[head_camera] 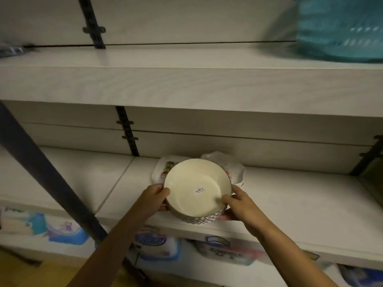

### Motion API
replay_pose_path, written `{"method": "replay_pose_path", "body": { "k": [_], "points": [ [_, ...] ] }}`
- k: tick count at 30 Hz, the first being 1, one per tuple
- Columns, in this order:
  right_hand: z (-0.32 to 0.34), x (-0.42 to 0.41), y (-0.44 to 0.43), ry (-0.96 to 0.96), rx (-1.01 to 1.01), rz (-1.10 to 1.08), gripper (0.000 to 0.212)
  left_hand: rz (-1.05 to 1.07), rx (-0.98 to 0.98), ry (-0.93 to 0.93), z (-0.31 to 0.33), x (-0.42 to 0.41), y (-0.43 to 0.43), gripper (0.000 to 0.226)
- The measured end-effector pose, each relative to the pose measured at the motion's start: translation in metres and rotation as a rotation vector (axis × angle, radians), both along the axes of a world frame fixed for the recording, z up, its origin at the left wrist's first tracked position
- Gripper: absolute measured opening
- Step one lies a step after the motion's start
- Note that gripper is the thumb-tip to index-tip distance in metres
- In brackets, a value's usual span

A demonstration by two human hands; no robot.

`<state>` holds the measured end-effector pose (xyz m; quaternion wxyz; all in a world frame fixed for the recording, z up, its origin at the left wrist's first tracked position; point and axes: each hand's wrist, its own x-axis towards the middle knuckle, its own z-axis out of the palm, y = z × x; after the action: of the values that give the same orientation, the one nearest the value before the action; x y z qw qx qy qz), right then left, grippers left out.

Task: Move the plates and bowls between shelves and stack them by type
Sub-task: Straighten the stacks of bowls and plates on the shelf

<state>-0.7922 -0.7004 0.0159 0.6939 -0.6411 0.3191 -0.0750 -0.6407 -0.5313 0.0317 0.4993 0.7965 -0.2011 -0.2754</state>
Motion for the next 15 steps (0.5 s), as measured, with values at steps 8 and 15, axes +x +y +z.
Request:
{"method": "replay_pose_path", "body": {
  "k": [8, 15],
  "points": [
    [-0.014, 0.106, 0.092, -0.012, 0.021, -0.006, 0.039, 0.062, 0.069, 0.033, -0.004, 0.101, 0.084, 0.022],
    [-0.035, 0.167, 0.127, 0.08, -0.029, -0.002, 0.041, 0.192, 0.209, 0.092, -0.022, 0.156, 0.105, 0.023]
  ]
}}
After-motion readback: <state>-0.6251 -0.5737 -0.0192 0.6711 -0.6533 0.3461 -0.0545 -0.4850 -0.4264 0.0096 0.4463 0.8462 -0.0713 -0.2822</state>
